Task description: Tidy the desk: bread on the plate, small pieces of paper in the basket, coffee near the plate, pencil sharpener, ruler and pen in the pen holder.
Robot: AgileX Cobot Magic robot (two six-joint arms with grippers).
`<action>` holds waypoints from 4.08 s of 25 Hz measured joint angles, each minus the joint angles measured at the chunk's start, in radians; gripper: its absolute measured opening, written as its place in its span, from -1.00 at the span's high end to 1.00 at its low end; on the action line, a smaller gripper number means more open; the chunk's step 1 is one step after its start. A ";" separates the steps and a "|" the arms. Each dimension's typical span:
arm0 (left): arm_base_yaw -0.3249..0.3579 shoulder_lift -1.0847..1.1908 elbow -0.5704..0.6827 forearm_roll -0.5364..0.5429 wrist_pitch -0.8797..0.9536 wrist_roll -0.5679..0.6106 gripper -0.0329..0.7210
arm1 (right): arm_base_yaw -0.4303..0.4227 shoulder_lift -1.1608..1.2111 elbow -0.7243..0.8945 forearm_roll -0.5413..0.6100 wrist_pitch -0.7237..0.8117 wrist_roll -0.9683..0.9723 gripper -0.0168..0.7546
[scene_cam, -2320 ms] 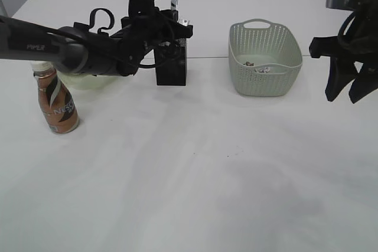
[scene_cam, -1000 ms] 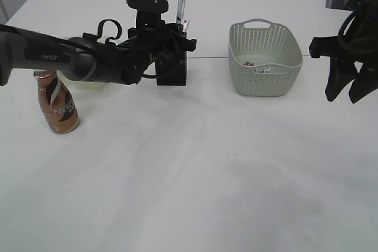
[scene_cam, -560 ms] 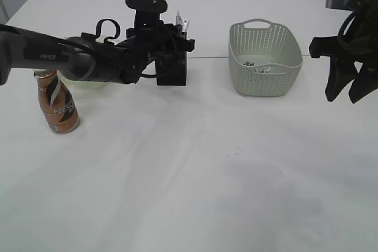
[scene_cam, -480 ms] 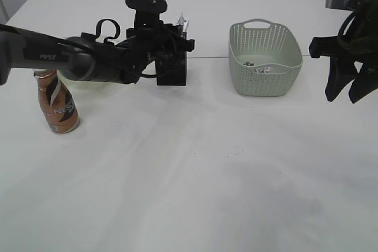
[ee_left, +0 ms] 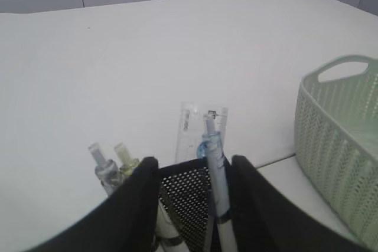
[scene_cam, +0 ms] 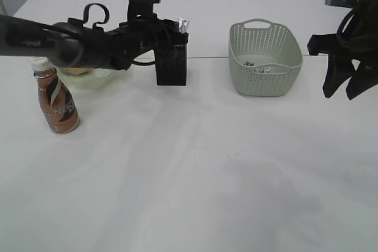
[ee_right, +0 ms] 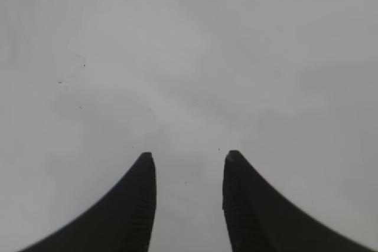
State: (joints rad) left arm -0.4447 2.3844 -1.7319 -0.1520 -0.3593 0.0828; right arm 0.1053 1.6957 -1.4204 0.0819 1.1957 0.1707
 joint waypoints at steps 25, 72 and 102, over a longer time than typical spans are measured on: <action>0.088 -0.567 0.000 0.377 1.230 -0.174 0.11 | 0.000 -0.063 -0.290 0.068 0.047 -0.045 0.00; 0.147 -2.295 1.092 0.021 1.475 0.098 0.19 | 0.000 -1.544 0.619 0.011 0.052 -0.311 -0.34; 0.145 -2.372 1.198 0.041 1.471 0.042 0.26 | 0.000 -1.715 0.923 0.006 -0.041 -0.359 -0.33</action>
State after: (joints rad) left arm -0.2994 0.0126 -0.5335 -0.1111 1.1115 0.1247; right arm 0.1053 -0.0193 -0.4970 0.0877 1.1552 -0.1887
